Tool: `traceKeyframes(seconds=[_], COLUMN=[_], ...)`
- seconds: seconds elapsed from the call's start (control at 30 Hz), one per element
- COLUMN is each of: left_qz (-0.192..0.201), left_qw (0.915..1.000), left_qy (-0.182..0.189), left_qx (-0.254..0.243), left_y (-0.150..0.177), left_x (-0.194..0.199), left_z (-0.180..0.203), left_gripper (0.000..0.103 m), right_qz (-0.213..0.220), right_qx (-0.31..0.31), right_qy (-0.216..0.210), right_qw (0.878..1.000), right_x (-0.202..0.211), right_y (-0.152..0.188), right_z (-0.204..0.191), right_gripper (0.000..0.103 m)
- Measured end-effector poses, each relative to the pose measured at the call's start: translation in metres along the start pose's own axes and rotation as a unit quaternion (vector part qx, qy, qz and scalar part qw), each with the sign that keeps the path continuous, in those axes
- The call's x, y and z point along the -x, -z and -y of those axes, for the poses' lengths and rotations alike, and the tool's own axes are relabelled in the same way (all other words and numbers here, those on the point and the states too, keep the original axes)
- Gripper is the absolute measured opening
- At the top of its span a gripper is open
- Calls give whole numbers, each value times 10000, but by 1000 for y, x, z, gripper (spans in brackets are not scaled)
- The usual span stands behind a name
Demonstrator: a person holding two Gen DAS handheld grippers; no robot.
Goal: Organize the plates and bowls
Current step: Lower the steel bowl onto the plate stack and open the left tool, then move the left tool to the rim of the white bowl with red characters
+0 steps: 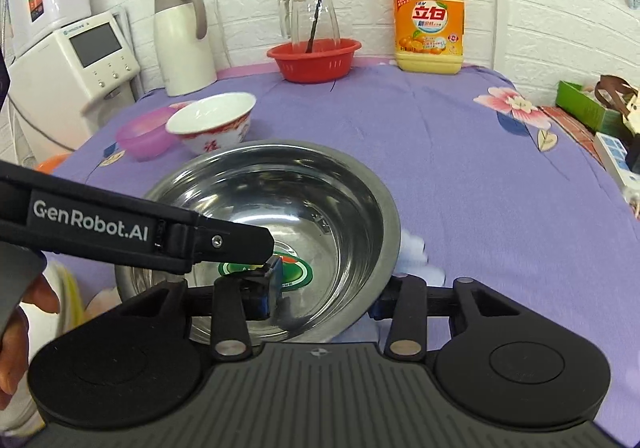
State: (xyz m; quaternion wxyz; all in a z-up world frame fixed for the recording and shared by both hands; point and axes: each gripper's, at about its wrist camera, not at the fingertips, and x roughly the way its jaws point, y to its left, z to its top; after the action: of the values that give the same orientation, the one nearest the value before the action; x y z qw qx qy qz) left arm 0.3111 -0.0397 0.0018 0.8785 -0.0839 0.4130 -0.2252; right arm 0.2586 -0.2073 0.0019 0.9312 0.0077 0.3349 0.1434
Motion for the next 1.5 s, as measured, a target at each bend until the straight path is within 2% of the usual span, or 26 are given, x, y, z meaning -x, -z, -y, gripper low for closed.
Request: traceKeyframes(seconds=[0.17,0.37,0.53,0.77,0.87,0.97,1.0,1.03,1.17,1.27,1.4,1.5], left_qz=[-171,-208,-245,-194,-195,-184,-173,-136,43,322,604,735], left_qw=[9998,9991,9987,9990,9987,9985,9984,9986,9993,9992,9968,9949], left_qy=[67,182,193,203,231,194,183,146,19,-163,-511,-657], left_qx=[-83,-318,-412,-343,-408,-479,-502,-499,-371,-163,82,233], left_y=[34,53,57,61,64,62,60,58,46,32,16,10], left_x=[14,24,16,15,16,17,19,22,40,61,84,96], left_z=[2,15,26,23,23,26,27,27,16,-4,-32,-50], left_gripper=[60,61,61,61,67,79,83,86,88,90,92,92], right_qz=[-151,-164,-81,-80,-76,-110,-127,-131,159,358,355,237], right_qx=[-42,-137,-211,-160,-112,-132,-157,-196,-317,-334,-279,-357], right_qy=[-46,-56,119,107,71,141,163,164,176,177,190,8], right_qw=[9999,9998,9997,9998,9999,9998,9997,9996,9992,9986,9988,9991], right_x=[19,38,49,47,51,54,54,56,72,81,77,68], right_y=[27,51,64,67,71,72,71,71,68,60,48,37], right_z=[-11,-18,-13,-12,-11,-9,-8,-6,0,4,8,12], right_gripper=[74,74,75,76,77,89,99,103,103,103,103,103])
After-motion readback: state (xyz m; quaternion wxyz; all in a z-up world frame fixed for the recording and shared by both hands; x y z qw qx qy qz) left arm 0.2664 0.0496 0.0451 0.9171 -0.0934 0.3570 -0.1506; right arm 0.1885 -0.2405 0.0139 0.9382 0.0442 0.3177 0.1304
